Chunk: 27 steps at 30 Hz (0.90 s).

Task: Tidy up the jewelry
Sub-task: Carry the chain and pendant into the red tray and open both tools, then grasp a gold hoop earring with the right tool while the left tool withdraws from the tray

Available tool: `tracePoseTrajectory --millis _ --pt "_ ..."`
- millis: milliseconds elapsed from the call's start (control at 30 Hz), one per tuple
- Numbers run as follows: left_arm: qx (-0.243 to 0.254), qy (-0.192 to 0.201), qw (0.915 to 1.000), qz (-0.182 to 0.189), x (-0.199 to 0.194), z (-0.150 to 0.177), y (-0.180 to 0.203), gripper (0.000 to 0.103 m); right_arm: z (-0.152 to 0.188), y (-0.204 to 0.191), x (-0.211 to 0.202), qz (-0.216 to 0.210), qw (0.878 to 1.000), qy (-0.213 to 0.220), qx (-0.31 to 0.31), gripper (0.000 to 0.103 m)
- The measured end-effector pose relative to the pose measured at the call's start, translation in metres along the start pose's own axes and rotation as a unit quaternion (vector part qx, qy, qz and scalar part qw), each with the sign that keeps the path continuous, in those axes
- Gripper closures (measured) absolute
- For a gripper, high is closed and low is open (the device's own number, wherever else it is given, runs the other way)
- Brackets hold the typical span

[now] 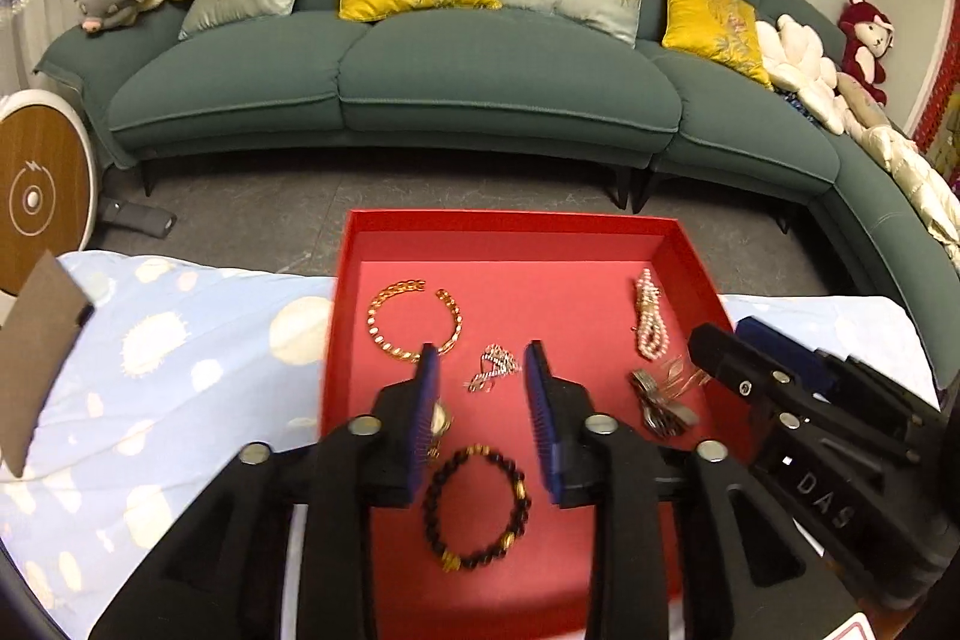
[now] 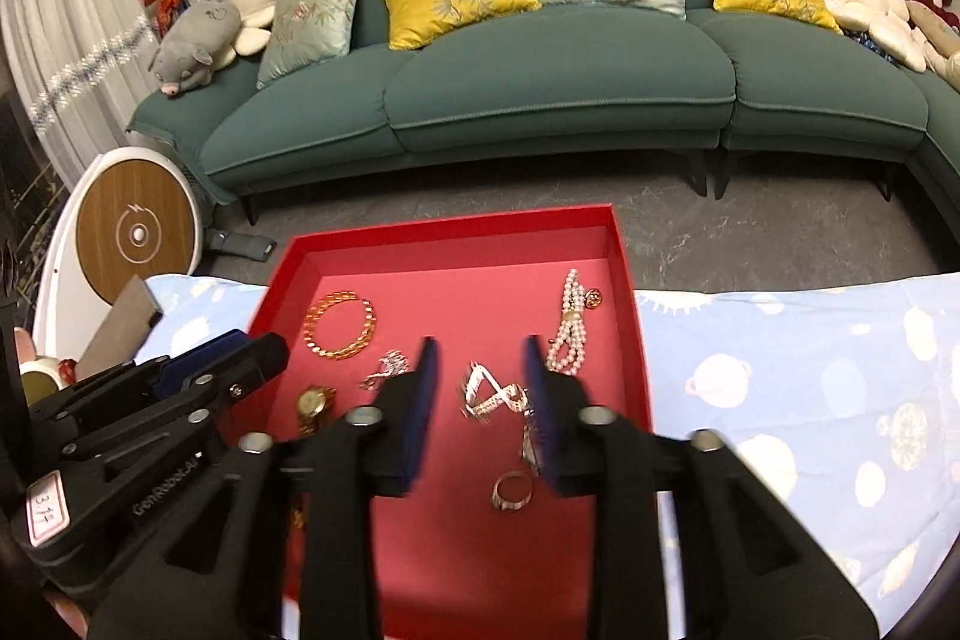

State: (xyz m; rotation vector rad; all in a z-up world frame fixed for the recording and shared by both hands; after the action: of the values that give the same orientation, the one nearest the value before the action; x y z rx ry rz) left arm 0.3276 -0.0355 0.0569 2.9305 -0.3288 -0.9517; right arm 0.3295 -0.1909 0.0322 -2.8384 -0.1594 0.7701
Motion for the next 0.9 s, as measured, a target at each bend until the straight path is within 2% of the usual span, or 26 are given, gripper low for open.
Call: tracePoseTrajectory --millis 33,100,267,433,700,833,900 --pt "-0.002 0.005 1.0000 0.002 -0.012 0.001 -0.003 0.063 -0.002 -0.003 -0.009 -0.001 1.000 0.007 -0.010 0.059" --pt "-0.006 0.013 0.9999 -0.003 -0.036 0.003 -0.007 0.062 -0.008 -0.010 -0.019 0.002 0.999 0.012 -0.036 0.058" --pt "0.000 0.027 0.9994 -0.023 -0.084 0.010 -0.011 0.062 -0.021 -0.017 -0.044 0.006 0.999 0.021 -0.028 0.058" --pt "-0.015 0.018 0.9997 -0.006 -0.124 0.029 -0.019 0.062 -0.007 -0.019 -0.097 0.001 1.000 0.020 -0.022 0.058" --pt "-0.020 -0.003 0.9997 -0.014 -0.171 0.102 -0.015 0.061 0.102 -0.020 -0.185 0.000 0.997 -0.020 -0.068 0.058" --pt "-0.050 -0.034 0.9981 -0.012 -0.177 0.138 -0.023 0.061 0.156 -0.020 -0.193 -0.009 0.997 -0.053 -0.057 0.058" --pt "-0.042 -0.042 0.9982 -0.012 -0.179 0.151 -0.022 0.061 0.174 -0.021 -0.188 -0.008 0.996 -0.066 -0.060 0.058"
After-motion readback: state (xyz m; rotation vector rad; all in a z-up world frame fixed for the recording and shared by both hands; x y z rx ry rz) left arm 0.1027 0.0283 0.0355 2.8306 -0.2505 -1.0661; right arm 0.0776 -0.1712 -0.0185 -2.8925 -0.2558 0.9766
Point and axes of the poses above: each gripper's, at about its wrist camera, not at the fingertips, and x roughly the way its jaws point, y to its right, z to its underside, the point moved 1 cm from there along x, roughly the way its jaws point, and after that the axes turned 13 degrees about y, right-handed, at the moved point
